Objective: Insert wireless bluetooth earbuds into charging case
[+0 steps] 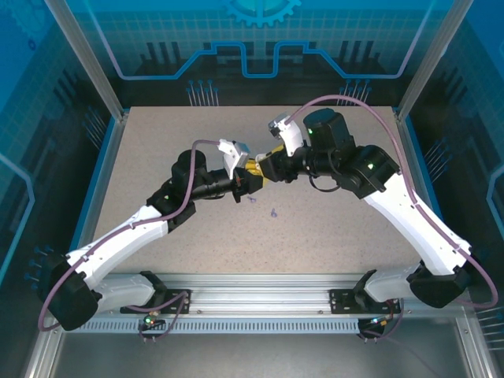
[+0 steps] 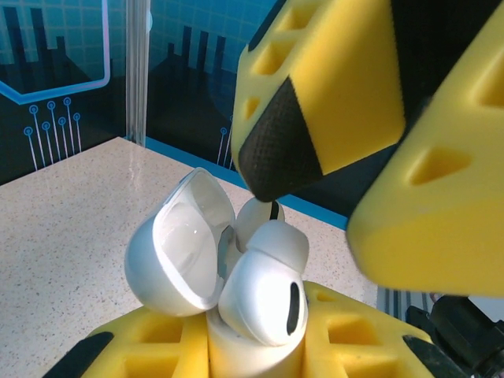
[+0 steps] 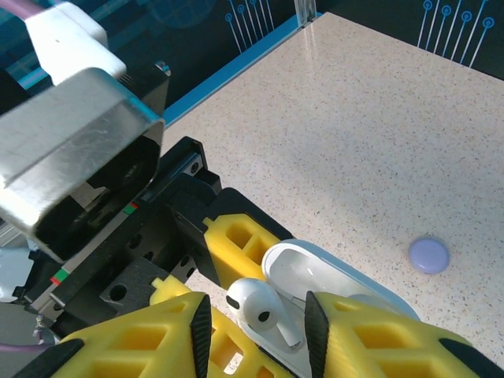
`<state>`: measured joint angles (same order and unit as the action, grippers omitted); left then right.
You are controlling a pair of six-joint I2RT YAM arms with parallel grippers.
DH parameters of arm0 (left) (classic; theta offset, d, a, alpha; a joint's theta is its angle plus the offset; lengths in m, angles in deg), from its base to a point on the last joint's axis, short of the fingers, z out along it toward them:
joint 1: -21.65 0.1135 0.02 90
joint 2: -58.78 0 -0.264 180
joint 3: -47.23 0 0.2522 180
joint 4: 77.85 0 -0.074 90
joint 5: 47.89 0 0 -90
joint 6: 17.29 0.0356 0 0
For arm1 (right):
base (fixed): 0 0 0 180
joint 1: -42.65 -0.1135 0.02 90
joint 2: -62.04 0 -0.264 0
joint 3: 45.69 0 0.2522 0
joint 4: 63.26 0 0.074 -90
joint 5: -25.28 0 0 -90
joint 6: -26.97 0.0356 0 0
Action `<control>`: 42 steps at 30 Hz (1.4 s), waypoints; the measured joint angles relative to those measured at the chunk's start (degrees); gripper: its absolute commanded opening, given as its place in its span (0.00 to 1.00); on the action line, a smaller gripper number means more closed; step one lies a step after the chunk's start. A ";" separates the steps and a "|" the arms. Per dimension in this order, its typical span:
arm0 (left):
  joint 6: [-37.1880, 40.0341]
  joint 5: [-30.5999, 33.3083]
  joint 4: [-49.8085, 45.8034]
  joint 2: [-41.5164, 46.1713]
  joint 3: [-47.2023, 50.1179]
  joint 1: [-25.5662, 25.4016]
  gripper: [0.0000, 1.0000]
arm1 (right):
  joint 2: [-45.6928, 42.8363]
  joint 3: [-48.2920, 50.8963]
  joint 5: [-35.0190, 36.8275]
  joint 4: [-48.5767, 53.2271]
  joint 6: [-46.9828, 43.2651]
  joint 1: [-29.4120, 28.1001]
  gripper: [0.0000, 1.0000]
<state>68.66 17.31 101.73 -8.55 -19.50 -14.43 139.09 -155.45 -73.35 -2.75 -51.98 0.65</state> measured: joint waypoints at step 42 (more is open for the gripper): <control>0.81 -1.62 -0.85 0.07 0.00 0.00 0.03 | 0.28 1.97 -8.02 -1.14 1.81 4.26 0.17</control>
<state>69.47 15.69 100.88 -8.49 -19.50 -14.43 139.38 -153.49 -81.37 -3.89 -50.17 4.91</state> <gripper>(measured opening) 0.231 0.172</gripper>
